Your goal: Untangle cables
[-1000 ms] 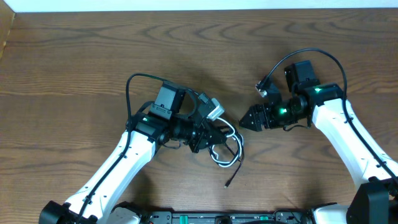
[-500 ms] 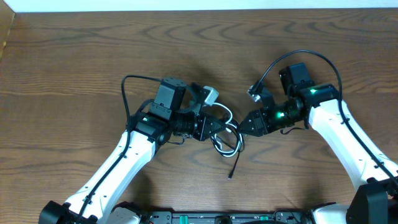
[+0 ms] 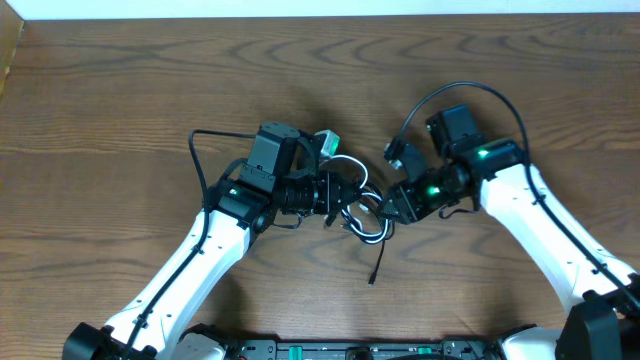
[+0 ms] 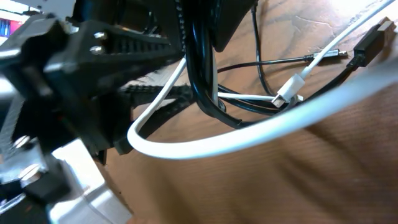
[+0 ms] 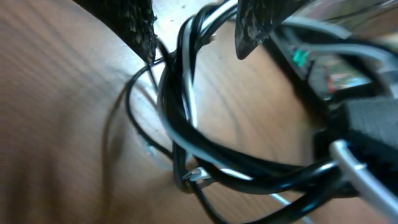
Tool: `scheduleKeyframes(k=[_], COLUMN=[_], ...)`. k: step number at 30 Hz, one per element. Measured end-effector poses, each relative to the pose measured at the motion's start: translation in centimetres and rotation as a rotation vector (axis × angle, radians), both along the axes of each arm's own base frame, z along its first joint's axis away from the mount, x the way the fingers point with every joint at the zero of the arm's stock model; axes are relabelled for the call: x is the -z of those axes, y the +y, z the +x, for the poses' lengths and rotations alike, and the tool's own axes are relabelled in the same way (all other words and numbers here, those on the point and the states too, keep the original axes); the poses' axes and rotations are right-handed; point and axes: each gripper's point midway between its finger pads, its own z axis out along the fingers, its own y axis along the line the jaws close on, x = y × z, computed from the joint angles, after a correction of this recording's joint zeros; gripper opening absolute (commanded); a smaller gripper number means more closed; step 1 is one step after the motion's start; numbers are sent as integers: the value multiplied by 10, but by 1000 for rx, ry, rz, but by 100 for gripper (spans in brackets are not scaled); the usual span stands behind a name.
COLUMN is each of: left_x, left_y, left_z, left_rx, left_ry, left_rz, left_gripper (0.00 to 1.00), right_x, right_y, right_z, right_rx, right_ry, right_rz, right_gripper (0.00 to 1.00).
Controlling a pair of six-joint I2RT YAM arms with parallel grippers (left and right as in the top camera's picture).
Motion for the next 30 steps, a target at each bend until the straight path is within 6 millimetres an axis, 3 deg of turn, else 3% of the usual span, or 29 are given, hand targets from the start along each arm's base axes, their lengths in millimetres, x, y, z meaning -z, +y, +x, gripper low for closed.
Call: scheduleKeyframes(k=[8,20,23,26,30], left_x=[0,0,1,1,4], left_y=[0,0,1,1,4], left_z=[0,1,1,2,3], left_rx=[-32,-93,-103,-107,-125], left_ry=[43,125,133,134,133], left_rz=[-9,-24,-23,-21,-3], left_gripper=[7,7,8,8,8], right_x=[13,14,13,12,12], right_y=[7,18,18,18,18], right_z=[8,23,27,30,31], right_rx=[2,-10,-1,2,9], right_ry=[-124,-322,-343,-355,-358], right_rz=[-177,-317,-327,-330,-331], right_gripper=[33,23,18,1,1])
